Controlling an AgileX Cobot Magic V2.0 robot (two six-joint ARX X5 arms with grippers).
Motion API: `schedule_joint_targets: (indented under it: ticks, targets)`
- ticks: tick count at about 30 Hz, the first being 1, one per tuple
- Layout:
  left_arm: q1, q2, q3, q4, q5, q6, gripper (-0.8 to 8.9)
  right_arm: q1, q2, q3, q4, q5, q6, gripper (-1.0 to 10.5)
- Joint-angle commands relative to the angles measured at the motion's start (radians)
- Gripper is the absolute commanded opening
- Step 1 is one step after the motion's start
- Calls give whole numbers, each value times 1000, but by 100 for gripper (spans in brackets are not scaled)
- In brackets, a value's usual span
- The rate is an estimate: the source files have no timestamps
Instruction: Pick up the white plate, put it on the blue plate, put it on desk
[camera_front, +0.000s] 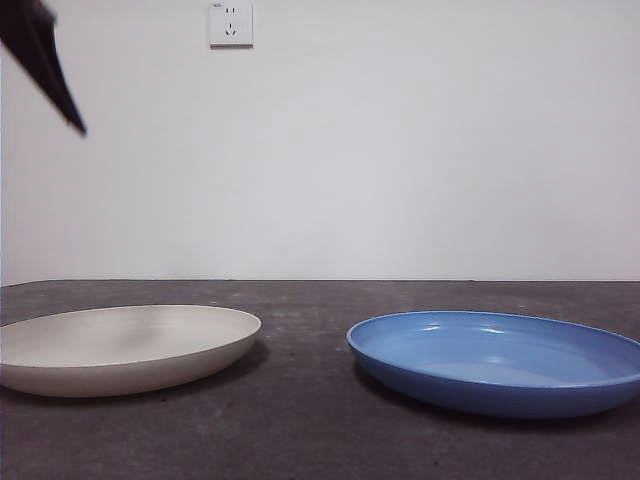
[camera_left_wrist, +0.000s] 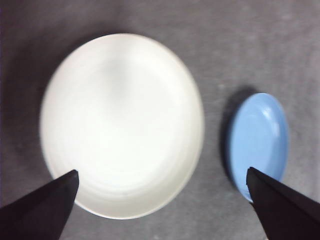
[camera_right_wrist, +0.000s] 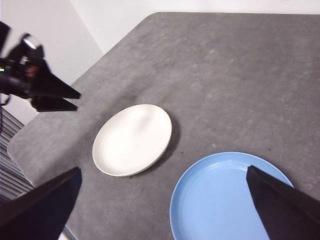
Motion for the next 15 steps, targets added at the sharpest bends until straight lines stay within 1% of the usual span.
schedule_joint_targets:
  ticks: [1, 4, 7, 12, 15]
  targets:
    - [14, 96, 22, 12, 5, 43, 712, 5, 6, 19, 5, -3, -11, 594]
    - [23, 189, 22, 32, -14, 66, 712, 5, 6, 19, 5, -3, -11, 594]
    - [31, 271, 22, 63, -49, 68, 711, 5, 6, 19, 5, -3, -11, 594]
    - [32, 364, 22, 113, -48, 71, 711, 5, 6, 19, 5, -3, -11, 594]
    - [32, 402, 22, 129, -30, 72, 709, 5, 6, 19, 5, -3, -11, 594]
